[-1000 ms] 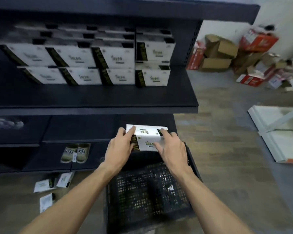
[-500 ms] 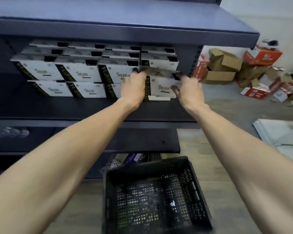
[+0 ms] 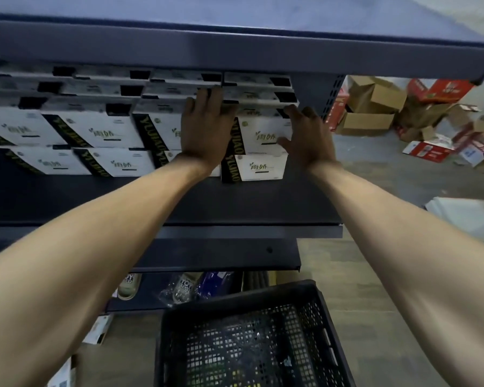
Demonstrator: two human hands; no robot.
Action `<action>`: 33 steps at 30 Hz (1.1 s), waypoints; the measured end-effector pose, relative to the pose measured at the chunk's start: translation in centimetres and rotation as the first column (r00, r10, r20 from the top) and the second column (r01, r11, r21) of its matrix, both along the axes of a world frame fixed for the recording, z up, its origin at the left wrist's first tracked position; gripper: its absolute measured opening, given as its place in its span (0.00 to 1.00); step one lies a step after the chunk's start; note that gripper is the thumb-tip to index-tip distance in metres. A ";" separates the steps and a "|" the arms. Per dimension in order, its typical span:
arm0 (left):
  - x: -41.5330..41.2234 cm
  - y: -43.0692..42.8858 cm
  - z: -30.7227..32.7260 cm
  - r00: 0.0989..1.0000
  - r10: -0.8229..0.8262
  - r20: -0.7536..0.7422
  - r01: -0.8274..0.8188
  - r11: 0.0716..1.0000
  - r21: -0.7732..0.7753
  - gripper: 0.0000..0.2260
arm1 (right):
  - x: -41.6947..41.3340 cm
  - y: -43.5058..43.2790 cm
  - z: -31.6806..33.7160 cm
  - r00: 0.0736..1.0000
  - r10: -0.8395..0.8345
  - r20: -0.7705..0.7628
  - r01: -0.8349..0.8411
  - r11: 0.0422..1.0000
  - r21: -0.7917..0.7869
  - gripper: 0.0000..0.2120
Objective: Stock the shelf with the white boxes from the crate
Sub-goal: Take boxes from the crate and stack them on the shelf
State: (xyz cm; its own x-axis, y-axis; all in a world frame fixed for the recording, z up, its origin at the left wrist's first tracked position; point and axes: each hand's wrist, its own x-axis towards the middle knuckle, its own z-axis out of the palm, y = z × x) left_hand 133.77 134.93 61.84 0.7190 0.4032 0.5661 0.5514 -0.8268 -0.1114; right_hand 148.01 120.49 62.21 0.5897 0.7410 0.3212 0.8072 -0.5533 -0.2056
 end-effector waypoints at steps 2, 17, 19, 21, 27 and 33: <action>0.3 0.6 0.1 1.000 -0.030 -0.007 0.030 0.999 0.038 0.18 | 0.5 0.5 0.0 1.000 -0.002 0.013 0.002 1.000 -0.020 0.24; -0.4 -1.4 -1.4 0.994 0.102 -0.040 -0.106 0.988 -0.109 0.26 | -0.4 -0.7 -1.4 0.966 -0.043 -0.256 0.075 0.990 0.119 0.43; -2.1 -2.7 -2.1 0.991 0.114 -0.071 -0.124 0.979 -0.163 0.34 | -1.3 -2.6 -2.3 0.940 -0.074 -0.334 0.125 0.983 0.132 0.45; -4.1 -4.1 -3.2 0.989 0.082 -0.124 -0.101 0.981 -0.162 0.34 | -2.3 -4.5 -3.6 0.932 -0.090 -0.352 0.120 0.991 0.064 0.38; -11.1 -8.6 -6.8 0.952 0.031 -0.305 -0.129 0.944 -0.305 0.23 | -8.6 -9.3 -8.0 0.908 -0.074 -0.412 0.079 0.997 -0.005 0.30; -22.3 -12.2 -10.5 0.897 0.065 -0.438 -0.238 0.905 -0.354 0.19 | -21.0 -12.9 -13.7 0.890 -0.044 -0.453 -0.021 0.990 -0.138 0.27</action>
State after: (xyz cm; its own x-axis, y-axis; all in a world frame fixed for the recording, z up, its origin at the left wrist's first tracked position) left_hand 111.50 122.68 51.33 0.7601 0.6497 0.0104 0.6495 -0.7592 -0.0414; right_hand 126.97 107.62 48.49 0.6555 0.7502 -0.0870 0.6368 -0.6110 -0.4703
